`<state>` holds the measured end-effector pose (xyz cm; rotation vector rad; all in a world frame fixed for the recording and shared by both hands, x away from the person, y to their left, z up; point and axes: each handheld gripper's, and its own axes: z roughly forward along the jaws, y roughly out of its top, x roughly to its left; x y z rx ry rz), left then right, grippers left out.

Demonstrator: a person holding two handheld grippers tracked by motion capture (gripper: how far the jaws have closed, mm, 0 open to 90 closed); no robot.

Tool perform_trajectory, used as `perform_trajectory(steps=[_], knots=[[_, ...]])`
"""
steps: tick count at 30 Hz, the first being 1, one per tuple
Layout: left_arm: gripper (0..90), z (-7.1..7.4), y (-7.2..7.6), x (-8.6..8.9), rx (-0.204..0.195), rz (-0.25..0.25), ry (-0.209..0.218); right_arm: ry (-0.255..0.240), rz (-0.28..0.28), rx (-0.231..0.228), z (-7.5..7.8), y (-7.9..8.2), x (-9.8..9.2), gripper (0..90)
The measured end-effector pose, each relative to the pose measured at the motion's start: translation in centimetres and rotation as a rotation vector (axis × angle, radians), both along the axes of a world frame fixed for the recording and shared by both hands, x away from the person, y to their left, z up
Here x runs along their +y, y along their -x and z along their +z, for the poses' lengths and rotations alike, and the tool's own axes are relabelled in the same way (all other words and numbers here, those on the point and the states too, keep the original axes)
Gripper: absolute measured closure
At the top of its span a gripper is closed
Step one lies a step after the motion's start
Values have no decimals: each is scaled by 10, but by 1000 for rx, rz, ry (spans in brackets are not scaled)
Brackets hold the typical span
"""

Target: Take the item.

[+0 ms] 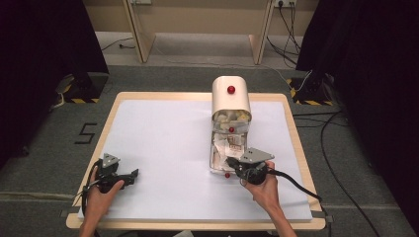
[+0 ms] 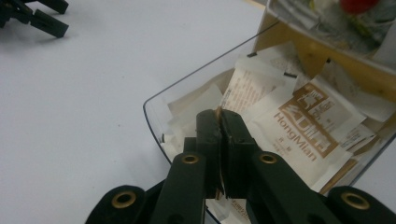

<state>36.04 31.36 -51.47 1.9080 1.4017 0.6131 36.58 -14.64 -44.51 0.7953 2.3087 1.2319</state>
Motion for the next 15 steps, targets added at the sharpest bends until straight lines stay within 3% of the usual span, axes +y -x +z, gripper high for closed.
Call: perform_trajectory(steps=[4,15], knots=[[113,0,0,0,1,0,0,-23,-3,-18,8,2,-4,876],[113,0,0,0,1,-1,-2,-27,-21,-27,14,2,-10,876]])
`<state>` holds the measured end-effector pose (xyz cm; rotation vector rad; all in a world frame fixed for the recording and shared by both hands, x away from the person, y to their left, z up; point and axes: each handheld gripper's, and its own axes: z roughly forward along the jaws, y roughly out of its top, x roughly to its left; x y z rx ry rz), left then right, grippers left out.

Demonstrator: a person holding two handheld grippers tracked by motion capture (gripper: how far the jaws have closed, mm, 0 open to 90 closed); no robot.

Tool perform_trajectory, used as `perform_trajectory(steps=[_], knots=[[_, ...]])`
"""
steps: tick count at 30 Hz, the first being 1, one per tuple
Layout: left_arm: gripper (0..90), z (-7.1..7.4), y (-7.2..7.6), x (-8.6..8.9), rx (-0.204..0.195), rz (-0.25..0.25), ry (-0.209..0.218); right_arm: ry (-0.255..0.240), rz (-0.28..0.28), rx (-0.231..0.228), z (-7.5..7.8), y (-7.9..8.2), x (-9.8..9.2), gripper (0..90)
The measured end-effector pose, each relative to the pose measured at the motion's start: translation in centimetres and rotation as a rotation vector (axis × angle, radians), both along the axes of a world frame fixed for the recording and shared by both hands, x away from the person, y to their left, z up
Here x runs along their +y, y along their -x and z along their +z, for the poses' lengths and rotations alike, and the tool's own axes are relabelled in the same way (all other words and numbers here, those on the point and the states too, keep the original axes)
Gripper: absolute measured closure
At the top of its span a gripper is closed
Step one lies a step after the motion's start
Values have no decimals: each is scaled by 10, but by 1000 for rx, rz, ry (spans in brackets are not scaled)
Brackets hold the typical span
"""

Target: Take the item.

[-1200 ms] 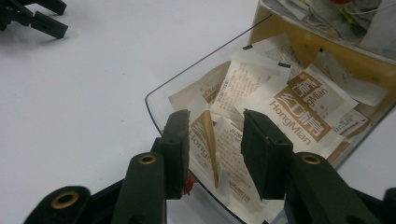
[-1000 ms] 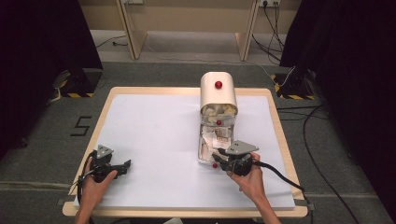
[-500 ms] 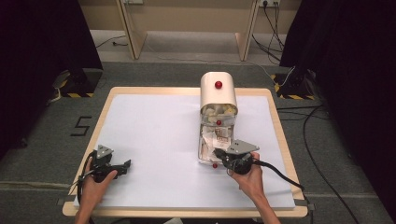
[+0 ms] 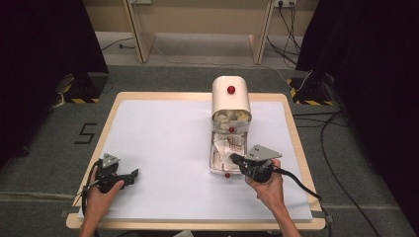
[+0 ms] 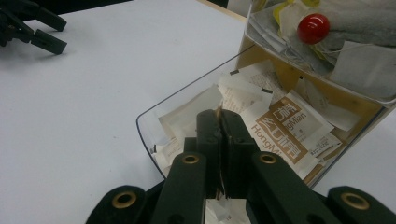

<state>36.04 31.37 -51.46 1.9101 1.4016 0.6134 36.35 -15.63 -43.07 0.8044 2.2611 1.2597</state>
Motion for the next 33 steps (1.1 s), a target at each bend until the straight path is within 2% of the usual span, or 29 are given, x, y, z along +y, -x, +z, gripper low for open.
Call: perform_trajectory(steps=[13,33], knots=[[113,0,0,0,-1,1,2,-30,-28,-25,14,2,-15,875],[114,0,0,0,-1,1,2,-53,-80,-43,24,6,-42,874]])
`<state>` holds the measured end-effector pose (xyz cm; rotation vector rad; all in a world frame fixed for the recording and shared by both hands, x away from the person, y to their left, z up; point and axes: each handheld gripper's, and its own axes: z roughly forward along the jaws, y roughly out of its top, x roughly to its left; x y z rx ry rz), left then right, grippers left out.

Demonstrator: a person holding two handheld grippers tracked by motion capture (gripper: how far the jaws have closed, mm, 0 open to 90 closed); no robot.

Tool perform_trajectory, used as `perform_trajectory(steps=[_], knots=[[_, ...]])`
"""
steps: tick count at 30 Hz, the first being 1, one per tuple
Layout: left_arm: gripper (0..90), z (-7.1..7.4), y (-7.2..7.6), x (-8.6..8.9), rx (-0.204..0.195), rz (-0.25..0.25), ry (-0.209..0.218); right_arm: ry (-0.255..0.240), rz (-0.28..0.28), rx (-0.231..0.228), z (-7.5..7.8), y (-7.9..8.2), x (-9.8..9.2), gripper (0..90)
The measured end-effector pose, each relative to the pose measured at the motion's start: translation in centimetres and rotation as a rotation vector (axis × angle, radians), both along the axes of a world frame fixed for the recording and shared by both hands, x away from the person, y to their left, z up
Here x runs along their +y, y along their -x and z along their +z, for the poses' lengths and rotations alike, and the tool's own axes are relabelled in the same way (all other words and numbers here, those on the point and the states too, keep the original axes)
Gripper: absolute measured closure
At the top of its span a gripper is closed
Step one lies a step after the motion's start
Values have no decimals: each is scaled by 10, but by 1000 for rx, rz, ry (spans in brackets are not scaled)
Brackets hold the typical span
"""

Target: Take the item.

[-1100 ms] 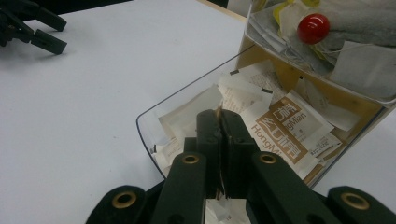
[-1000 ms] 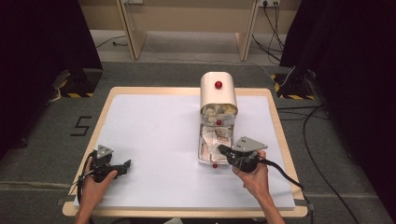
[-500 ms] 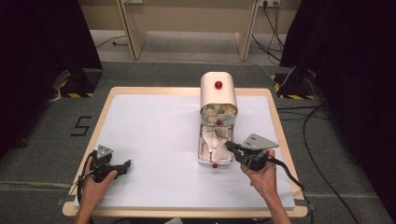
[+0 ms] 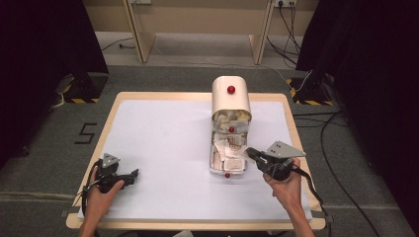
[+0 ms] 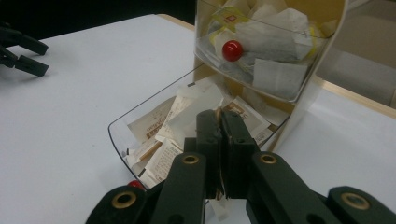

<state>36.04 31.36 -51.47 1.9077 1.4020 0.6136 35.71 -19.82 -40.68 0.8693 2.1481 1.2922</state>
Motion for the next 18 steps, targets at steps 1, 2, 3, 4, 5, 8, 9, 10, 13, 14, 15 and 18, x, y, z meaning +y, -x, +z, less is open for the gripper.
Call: perform_trajectory(steps=[1,2,3,4,5,8,9,10,13,14,15,18], knots=[[113,0,0,0,0,0,0,-3,-5,-2,1,0,-2,874],[113,0,0,0,0,-1,0,-2,-7,-2,1,1,-3,874],[113,0,0,0,0,-1,0,-2,-7,-2,1,1,-3,874],[114,0,0,0,0,0,0,-2,-11,-5,2,1,-5,873],[113,0,0,0,0,0,0,-3,-15,-4,2,1,-6,873],[114,0,0,0,1,-1,0,-4,-21,-7,3,1,-9,873],[114,0,0,0,1,-1,0,-4,-21,-7,3,1,-9,873],[114,0,0,0,1,-1,-1,-5,-25,-8,3,1,-10,874],[114,0,0,0,1,-1,-1,-7,-37,-4,2,1,-14,873],[113,0,0,0,0,0,0,-5,-43,-2,1,0,-17,873],[113,0,0,0,1,-1,-2,-5,-45,-1,0,0,-18,873],[113,0,0,0,0,0,0,-6,-57,1,-1,0,-22,873]])
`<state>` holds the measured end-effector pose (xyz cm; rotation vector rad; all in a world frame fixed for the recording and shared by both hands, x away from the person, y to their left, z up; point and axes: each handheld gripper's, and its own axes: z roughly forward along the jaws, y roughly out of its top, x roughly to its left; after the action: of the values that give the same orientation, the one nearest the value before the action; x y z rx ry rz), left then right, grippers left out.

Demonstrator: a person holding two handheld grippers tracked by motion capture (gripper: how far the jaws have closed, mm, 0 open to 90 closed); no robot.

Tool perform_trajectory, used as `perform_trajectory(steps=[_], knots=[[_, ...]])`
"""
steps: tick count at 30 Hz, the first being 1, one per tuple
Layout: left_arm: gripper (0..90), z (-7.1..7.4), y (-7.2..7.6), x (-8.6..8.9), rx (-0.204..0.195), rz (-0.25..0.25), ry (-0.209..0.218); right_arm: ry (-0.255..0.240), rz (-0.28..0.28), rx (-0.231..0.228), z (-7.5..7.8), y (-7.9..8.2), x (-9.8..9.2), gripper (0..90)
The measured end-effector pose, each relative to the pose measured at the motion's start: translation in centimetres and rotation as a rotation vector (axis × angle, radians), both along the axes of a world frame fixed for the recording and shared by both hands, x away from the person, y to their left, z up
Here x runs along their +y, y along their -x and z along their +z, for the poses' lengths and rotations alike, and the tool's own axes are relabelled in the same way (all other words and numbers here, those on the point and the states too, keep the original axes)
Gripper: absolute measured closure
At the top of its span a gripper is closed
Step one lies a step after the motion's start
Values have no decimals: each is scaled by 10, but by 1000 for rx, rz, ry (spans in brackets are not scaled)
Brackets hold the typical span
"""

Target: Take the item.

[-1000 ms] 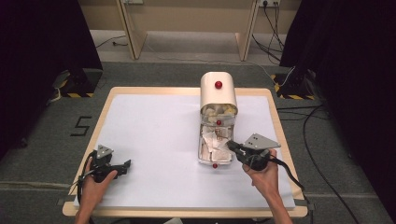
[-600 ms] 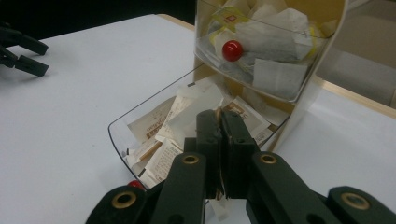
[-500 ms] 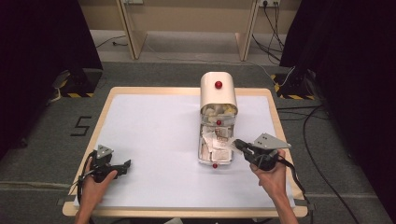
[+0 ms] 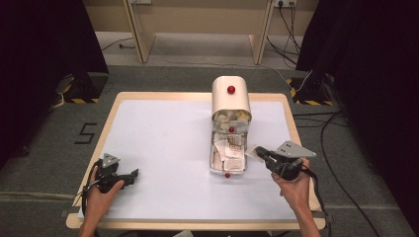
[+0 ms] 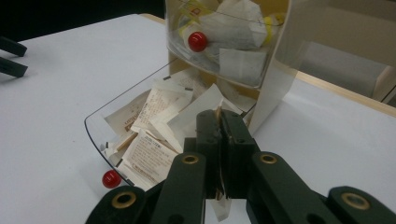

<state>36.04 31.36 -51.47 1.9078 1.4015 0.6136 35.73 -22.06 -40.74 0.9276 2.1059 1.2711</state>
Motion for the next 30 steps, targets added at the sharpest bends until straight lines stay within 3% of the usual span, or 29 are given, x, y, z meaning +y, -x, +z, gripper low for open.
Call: perform_trajectory(steps=[30], knots=[[114,0,0,0,0,0,0,0,-51,13,-5,1,-20,871]])
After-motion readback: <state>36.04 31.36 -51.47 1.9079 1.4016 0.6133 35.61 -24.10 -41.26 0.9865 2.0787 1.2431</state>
